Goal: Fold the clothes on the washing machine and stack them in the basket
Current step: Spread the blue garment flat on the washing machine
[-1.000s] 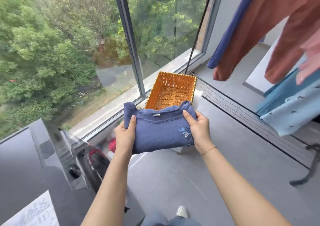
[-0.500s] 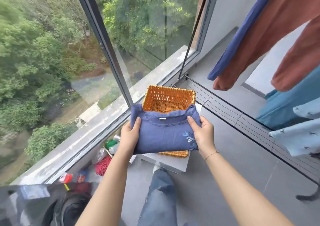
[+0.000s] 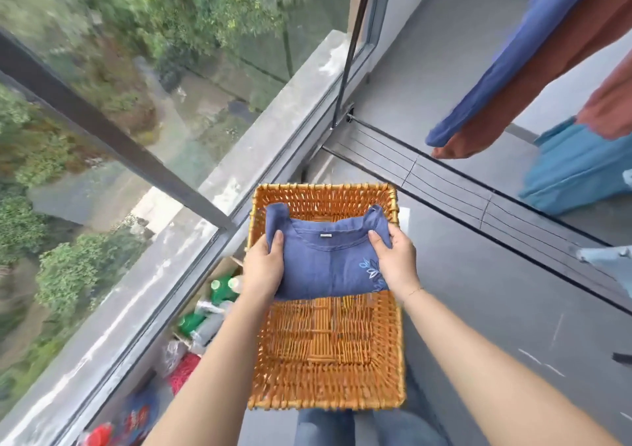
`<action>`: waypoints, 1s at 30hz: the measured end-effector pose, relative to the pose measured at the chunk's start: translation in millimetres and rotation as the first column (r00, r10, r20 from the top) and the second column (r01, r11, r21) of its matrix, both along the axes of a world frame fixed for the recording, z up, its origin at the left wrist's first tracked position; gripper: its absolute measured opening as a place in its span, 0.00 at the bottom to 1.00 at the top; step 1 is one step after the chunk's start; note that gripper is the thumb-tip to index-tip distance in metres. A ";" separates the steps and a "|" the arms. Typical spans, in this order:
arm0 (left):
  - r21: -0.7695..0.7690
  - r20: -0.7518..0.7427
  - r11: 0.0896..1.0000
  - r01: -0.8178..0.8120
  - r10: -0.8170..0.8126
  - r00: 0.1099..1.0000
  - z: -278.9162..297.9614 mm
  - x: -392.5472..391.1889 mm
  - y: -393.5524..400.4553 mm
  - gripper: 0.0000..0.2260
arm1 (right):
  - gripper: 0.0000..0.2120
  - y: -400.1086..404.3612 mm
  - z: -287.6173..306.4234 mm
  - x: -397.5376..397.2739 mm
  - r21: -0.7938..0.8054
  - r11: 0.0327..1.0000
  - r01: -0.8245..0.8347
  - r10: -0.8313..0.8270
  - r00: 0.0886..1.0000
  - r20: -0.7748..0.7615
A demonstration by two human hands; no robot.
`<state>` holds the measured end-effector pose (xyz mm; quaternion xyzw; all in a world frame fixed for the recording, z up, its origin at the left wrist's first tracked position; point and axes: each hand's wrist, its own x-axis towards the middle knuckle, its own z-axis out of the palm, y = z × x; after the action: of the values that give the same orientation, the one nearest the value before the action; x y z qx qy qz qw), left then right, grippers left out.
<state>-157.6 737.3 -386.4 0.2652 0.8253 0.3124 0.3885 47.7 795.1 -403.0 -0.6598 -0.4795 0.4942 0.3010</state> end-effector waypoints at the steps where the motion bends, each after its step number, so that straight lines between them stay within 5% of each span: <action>1: -0.019 -0.018 1.000 0.002 -0.003 1.000 -6.8 1.0 6.0 0.12 | 0.06 5.7 -4.5 -1.4 0.009 1.000 -0.022 0.021 0.999 0.046; 5: -0.078 -0.042 0.997 -0.008 0.004 0.999 -57.7 -2.6 41.6 0.15 | 0.07 34.4 -49.8 -24.1 0.063 0.998 0.028 -0.040 0.980 0.197; 9: -0.142 -0.136 0.990 -0.015 -0.004 0.991 -87.0 -8.4 66.6 0.17 | 0.14 47.5 -80.4 -50.0 -0.135 0.983 0.127 -0.091 0.966 0.244; 15: -0.274 -0.214 0.962 -0.025 -0.035 0.976 -129.7 -9.4 73.5 0.17 | 0.15 56.1 -114.9 -47.4 -0.229 0.963 0.141 -0.076 0.960 0.271; 19: -0.094 -0.506 0.985 0.147 -0.174 0.845 -119.9 19.5 49.1 0.24 | 0.22 31.9 -102.6 -56.3 0.096 0.990 0.099 -0.127 0.927 0.354; 22: -0.074 -0.638 0.883 0.464 -0.399 0.658 -121.3 31.3 37.4 0.20 | 0.19 10.4 -99.4 -54.3 0.299 0.952 -0.058 -0.069 0.914 0.399; 26: -0.397 -0.371 0.681 0.615 -0.732 0.571 -149.3 12.7 43.2 0.28 | 0.26 23.9 -123.9 -42.9 -0.020 0.906 -0.424 0.367 0.760 0.536; 30: -0.508 -0.330 0.601 0.617 -0.798 0.505 -166.6 4.4 43.4 0.31 | 0.29 42.0 -130.9 -52.9 -0.322 0.837 -0.443 0.542 0.583 0.605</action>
<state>-153.2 780.7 -553.0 0.5904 0.7505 -0.1039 0.2780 -5.2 837.1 -533.9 -0.6518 -0.6840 0.3154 -0.0890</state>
